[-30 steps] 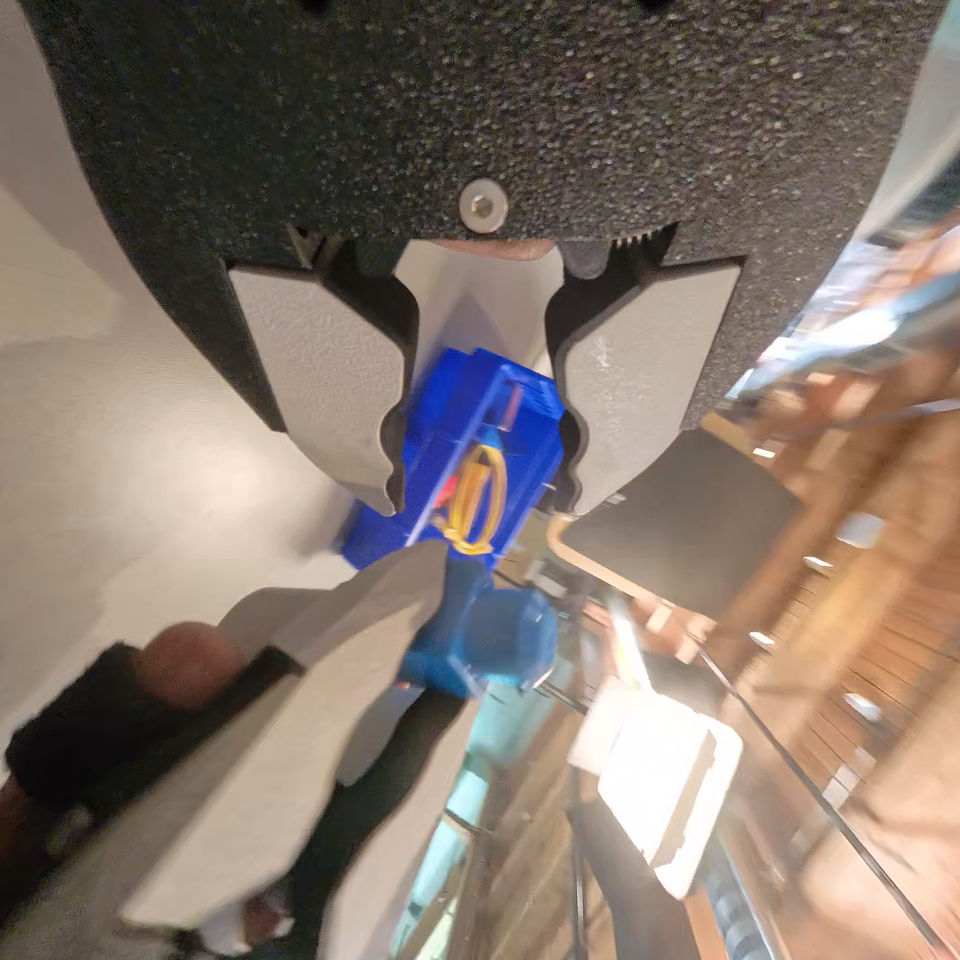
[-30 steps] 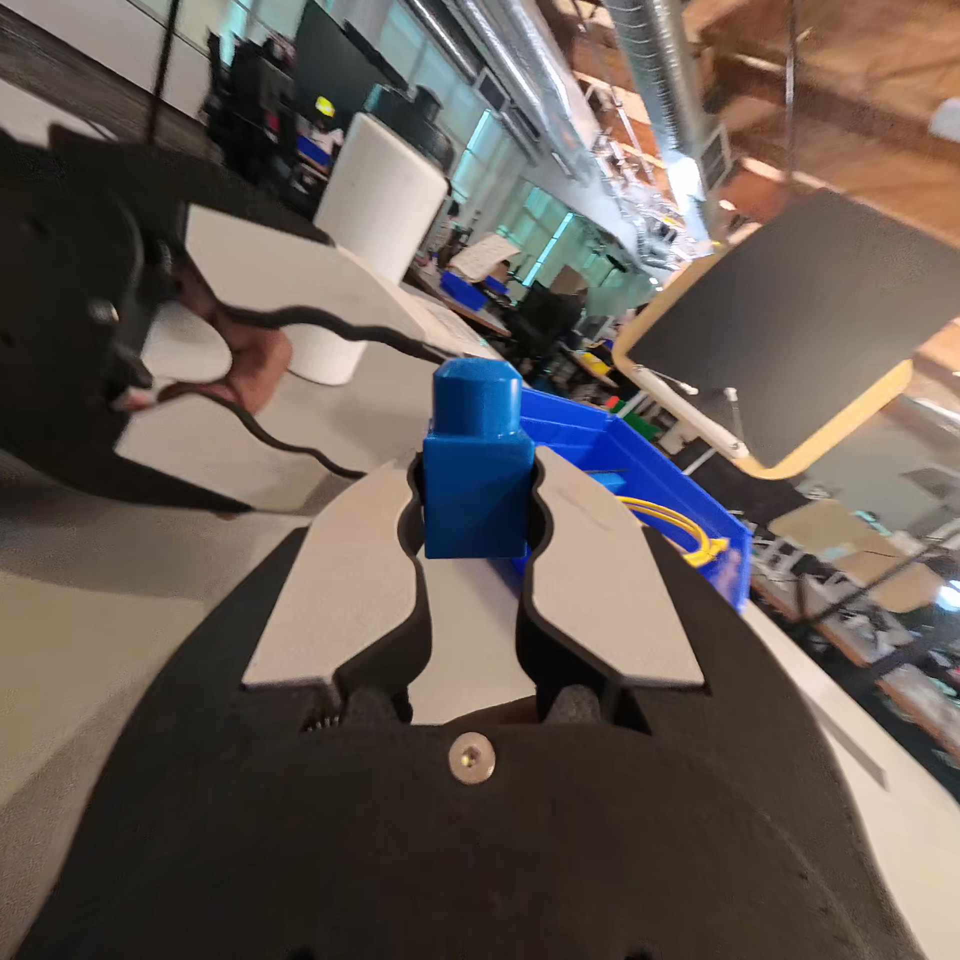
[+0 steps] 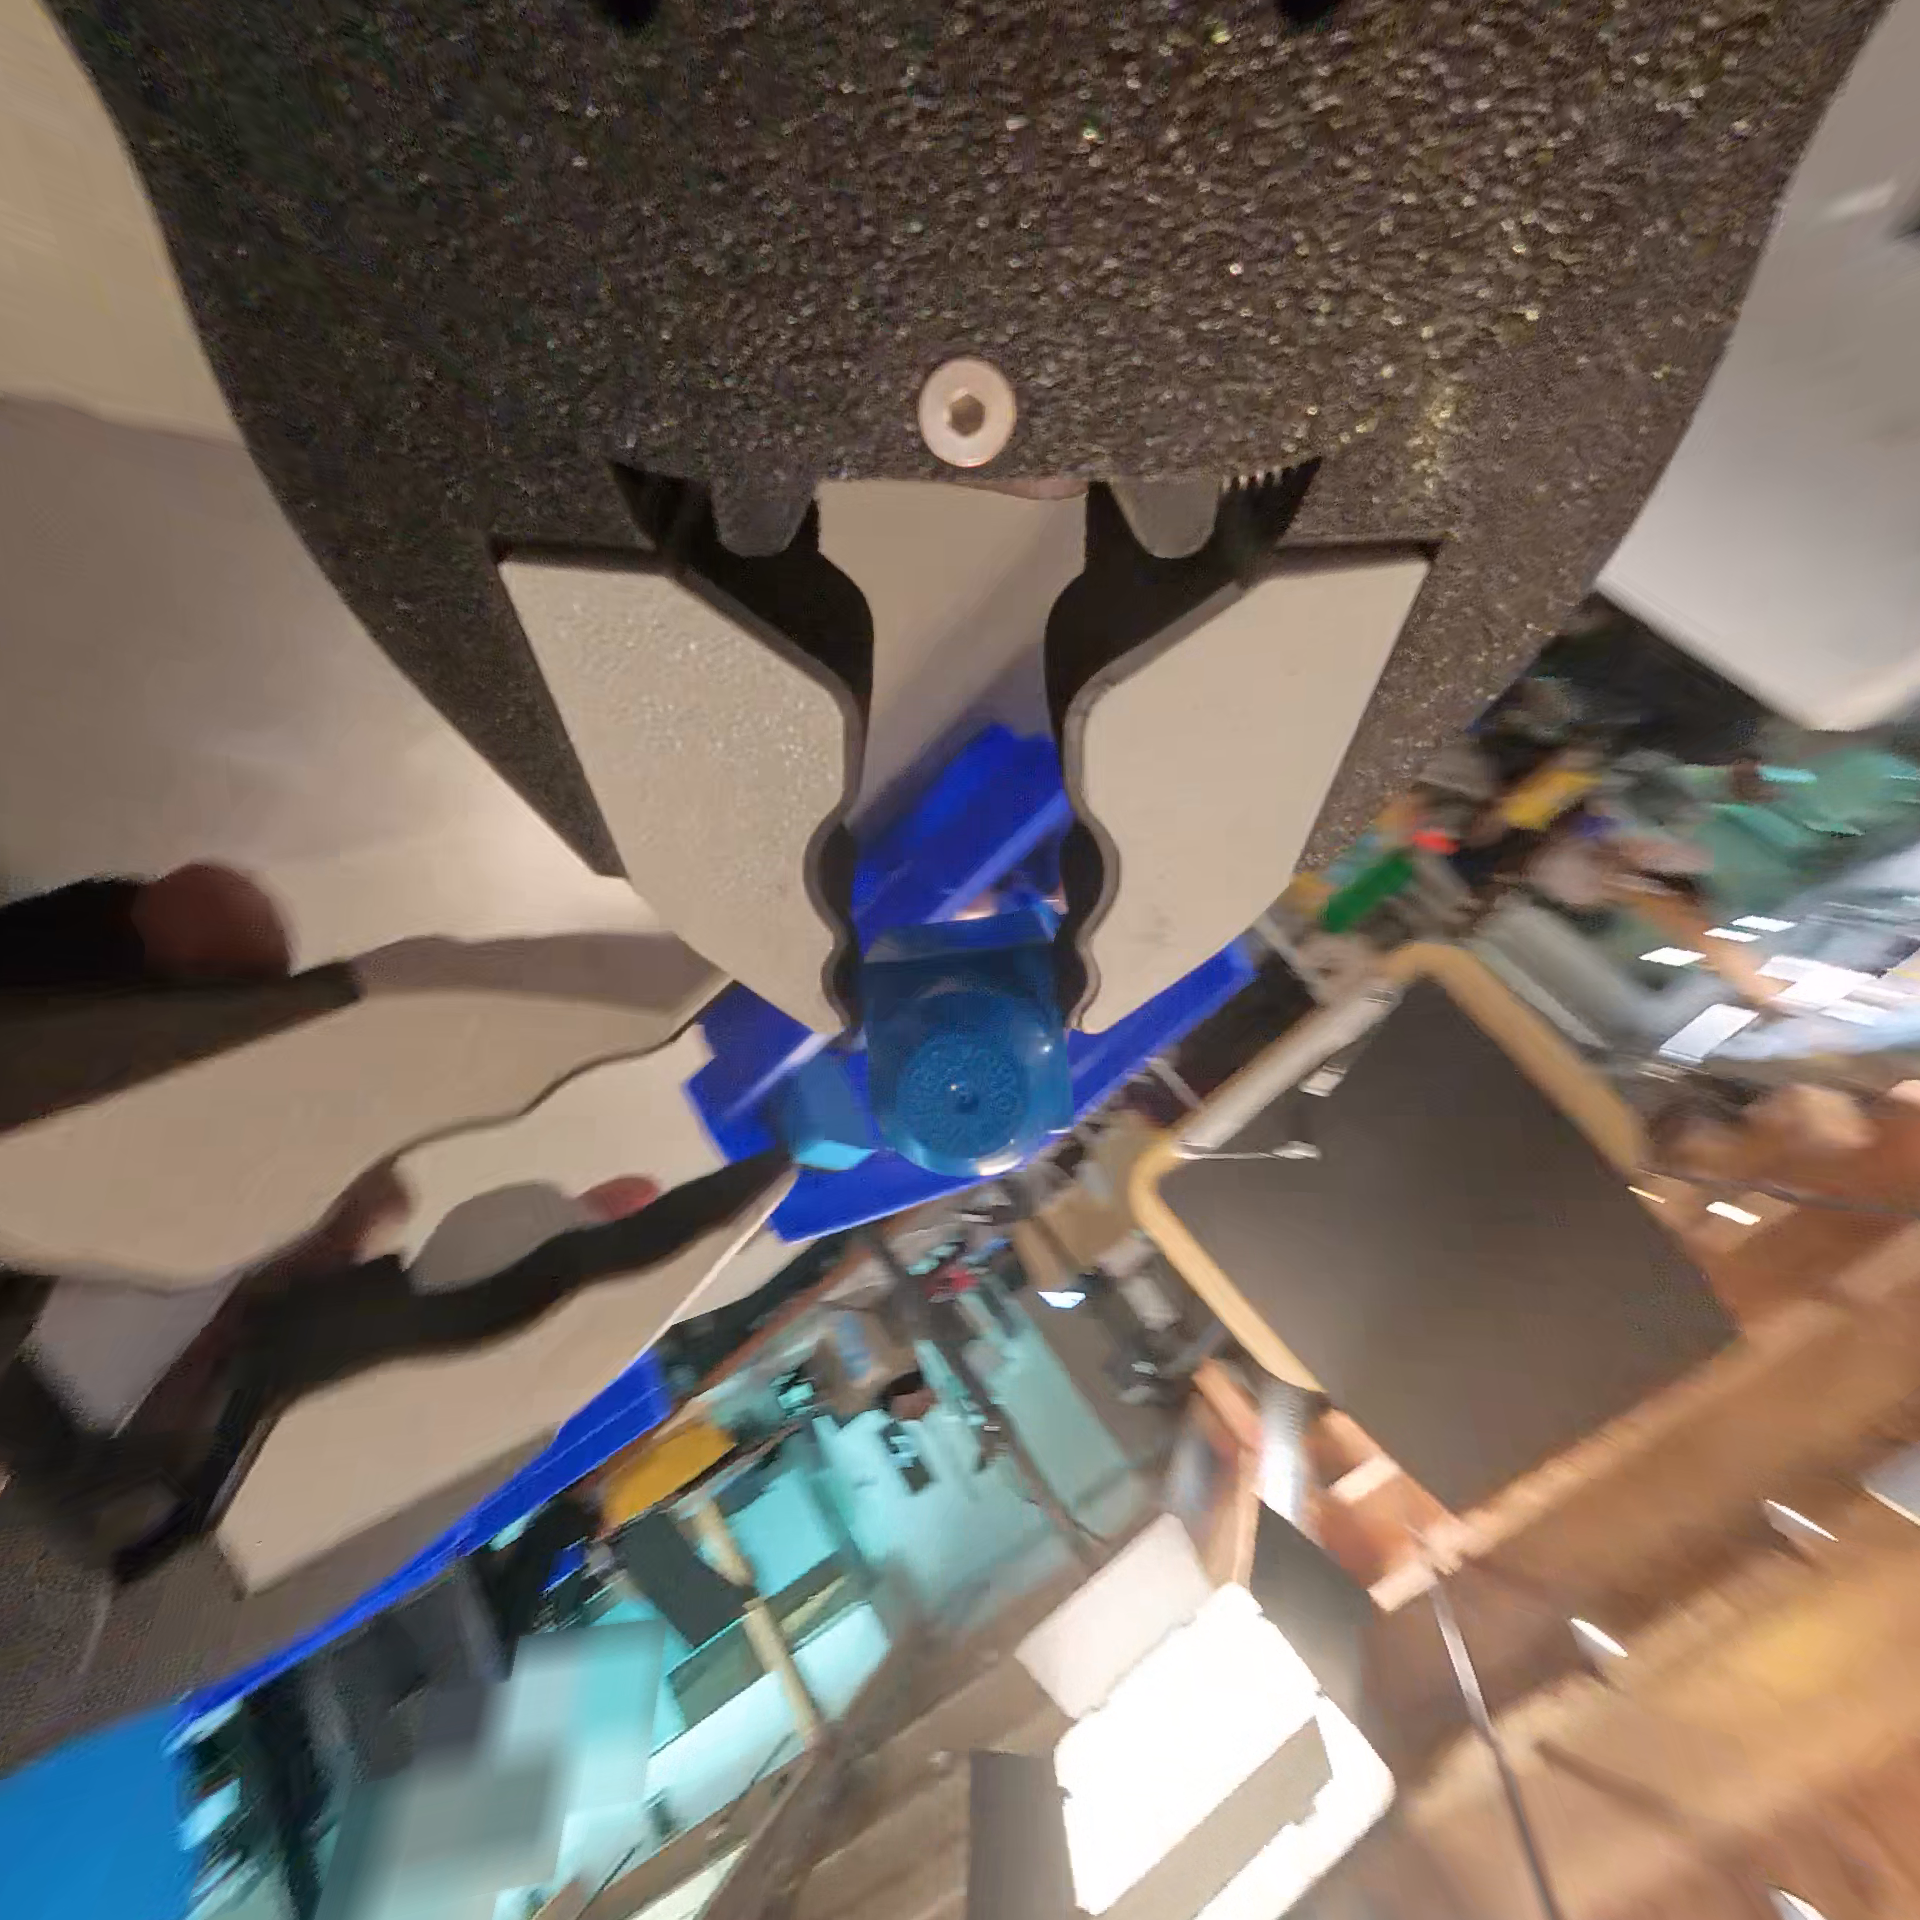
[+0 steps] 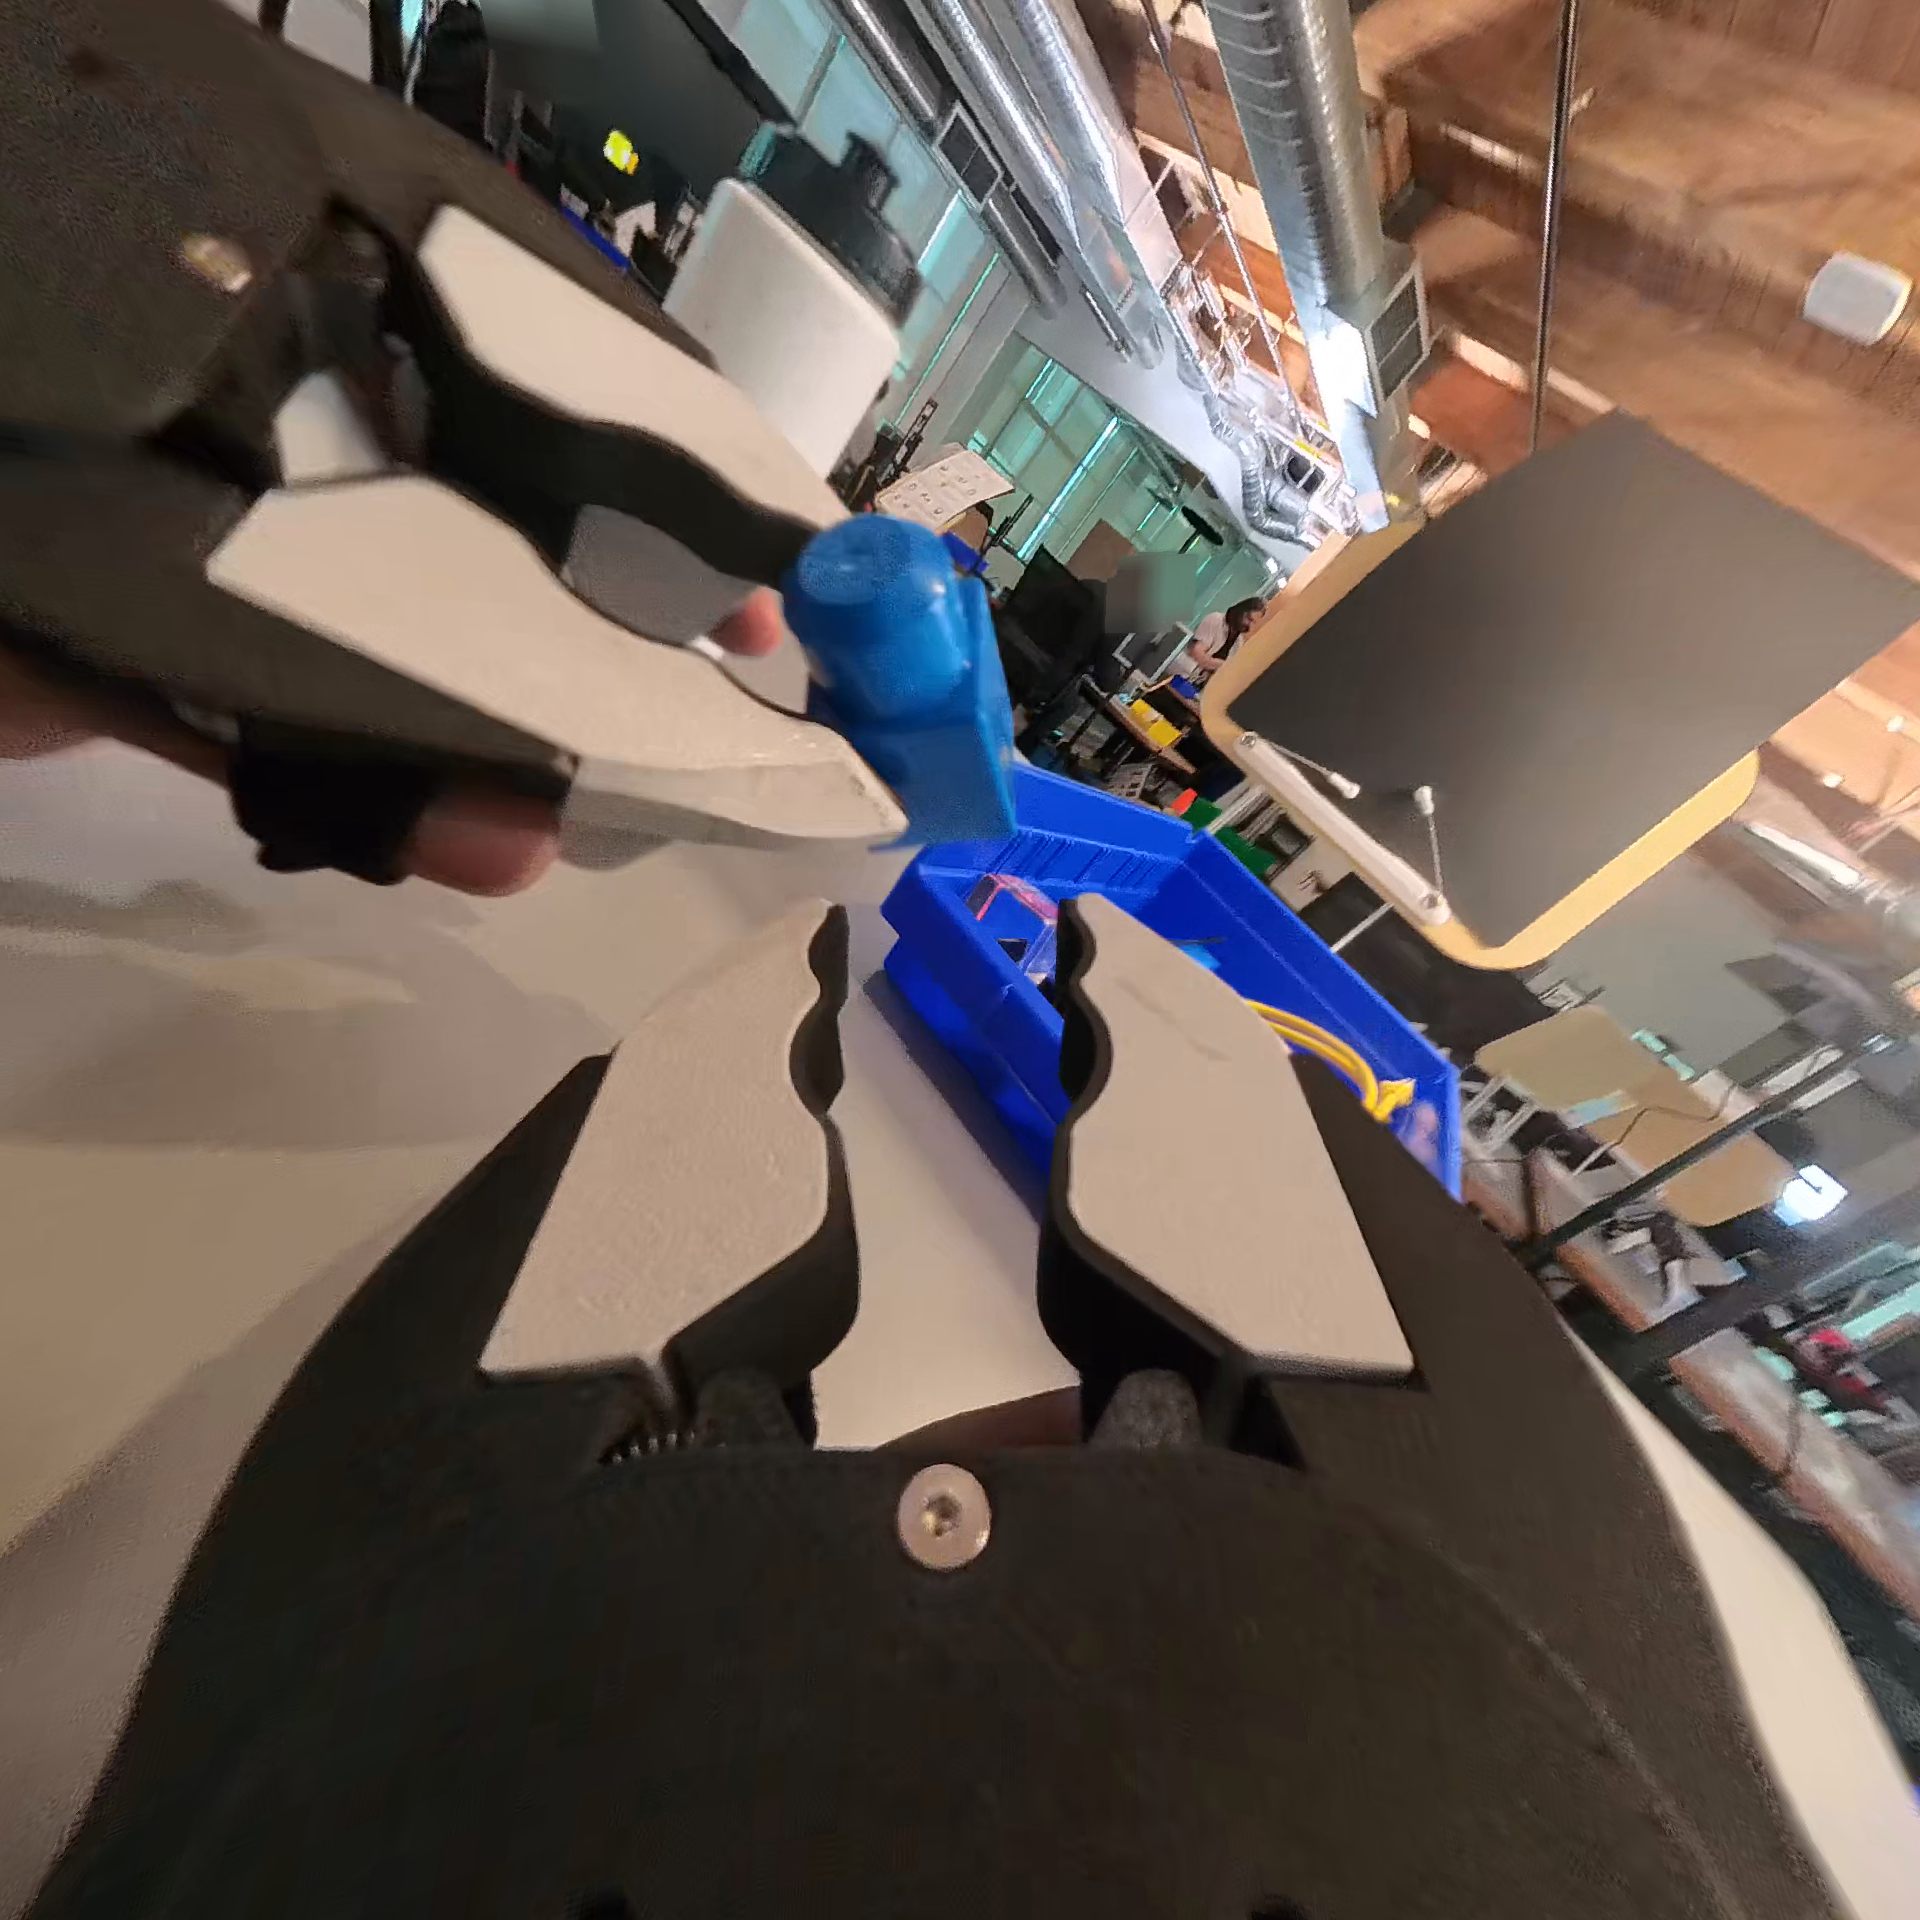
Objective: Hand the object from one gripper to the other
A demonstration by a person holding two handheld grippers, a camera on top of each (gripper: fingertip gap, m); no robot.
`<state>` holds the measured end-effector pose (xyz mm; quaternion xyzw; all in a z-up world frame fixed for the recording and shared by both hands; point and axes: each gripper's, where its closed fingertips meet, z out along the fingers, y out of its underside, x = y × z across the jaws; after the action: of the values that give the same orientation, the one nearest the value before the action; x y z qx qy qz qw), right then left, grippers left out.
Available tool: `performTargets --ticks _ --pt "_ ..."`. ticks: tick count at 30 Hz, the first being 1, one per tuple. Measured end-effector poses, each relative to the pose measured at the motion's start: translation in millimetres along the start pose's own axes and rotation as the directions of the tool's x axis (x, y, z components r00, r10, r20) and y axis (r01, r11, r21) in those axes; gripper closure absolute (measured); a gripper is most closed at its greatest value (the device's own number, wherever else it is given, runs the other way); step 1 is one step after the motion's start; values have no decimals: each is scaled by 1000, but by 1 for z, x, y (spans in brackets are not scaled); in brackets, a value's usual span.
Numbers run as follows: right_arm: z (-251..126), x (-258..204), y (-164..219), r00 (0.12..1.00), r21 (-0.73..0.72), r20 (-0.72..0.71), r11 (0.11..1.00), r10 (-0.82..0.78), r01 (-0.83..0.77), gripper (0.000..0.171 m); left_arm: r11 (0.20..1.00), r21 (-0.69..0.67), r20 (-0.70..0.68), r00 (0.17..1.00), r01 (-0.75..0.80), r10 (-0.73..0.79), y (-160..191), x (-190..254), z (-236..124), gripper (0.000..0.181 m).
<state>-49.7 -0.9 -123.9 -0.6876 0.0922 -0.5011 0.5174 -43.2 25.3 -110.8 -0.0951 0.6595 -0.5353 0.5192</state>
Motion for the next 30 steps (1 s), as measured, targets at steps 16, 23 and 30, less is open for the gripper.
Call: performTargets --ticks 16,23,30 --pt "4 -13 -13 993 -37 -34 993 115 -116 129 848 -112 168 831 -519 531 6 21 7 145" --pt "2 0 -11 986 -9 -34 986 164 -165 138 931 19 94 928 -364 361 -2 25 6 138" --pt "-16 27 -32 739 157 265 728 620 -667 138 891 241 -245 913 384 -327 -34 9 -8 104"
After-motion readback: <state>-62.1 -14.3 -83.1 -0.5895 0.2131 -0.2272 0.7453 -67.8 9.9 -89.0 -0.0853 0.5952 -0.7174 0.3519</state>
